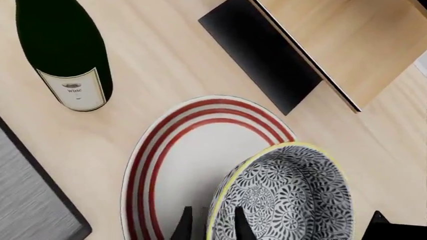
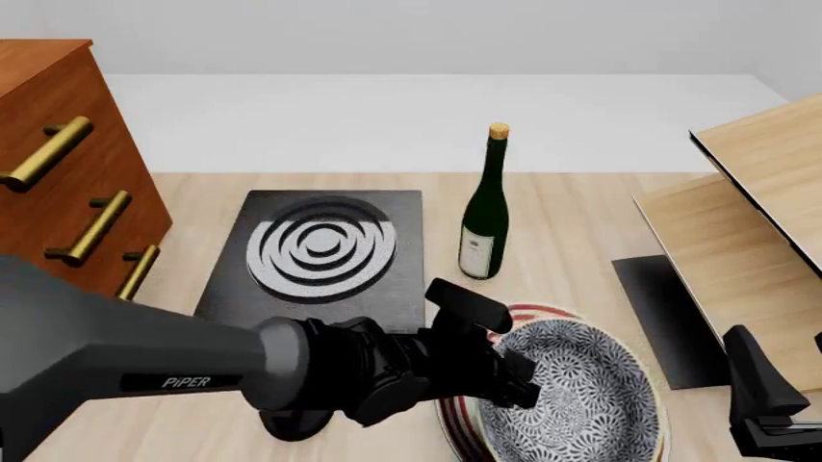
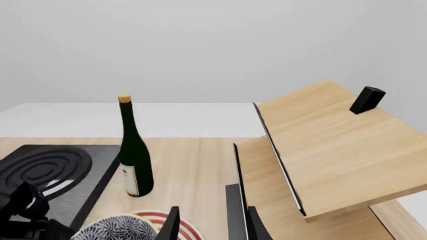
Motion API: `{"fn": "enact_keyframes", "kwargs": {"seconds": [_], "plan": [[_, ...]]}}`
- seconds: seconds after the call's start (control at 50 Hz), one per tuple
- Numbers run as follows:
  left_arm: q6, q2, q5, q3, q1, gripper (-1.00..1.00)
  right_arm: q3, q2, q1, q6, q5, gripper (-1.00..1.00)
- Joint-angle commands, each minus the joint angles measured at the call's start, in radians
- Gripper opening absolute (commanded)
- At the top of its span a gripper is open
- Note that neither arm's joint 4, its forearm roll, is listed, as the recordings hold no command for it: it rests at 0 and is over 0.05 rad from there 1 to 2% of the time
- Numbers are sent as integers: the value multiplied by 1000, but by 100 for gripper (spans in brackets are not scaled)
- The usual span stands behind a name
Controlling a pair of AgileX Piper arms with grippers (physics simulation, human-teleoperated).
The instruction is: Pick up the akita bowl and put it on the plate.
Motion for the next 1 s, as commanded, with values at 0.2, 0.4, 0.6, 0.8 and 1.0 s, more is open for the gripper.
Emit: {"fn": "enact_keyframes", "kwargs": {"seconds": [0.2,0.4,0.6,0.8,1.0], "plan": [[-1,-3,-17,9,-15,100,0,0,0,0,0,100],[31,-63,8,4,10,100,0,0,0,0,0,100],[80,-190,69,-6,45,100,0,0,0,0,0,100],[107,-281,105,6,69,100,0,0,0,0,0,100],[113,-366,83,64,88,100,0,0,0,0,0,100]]}}
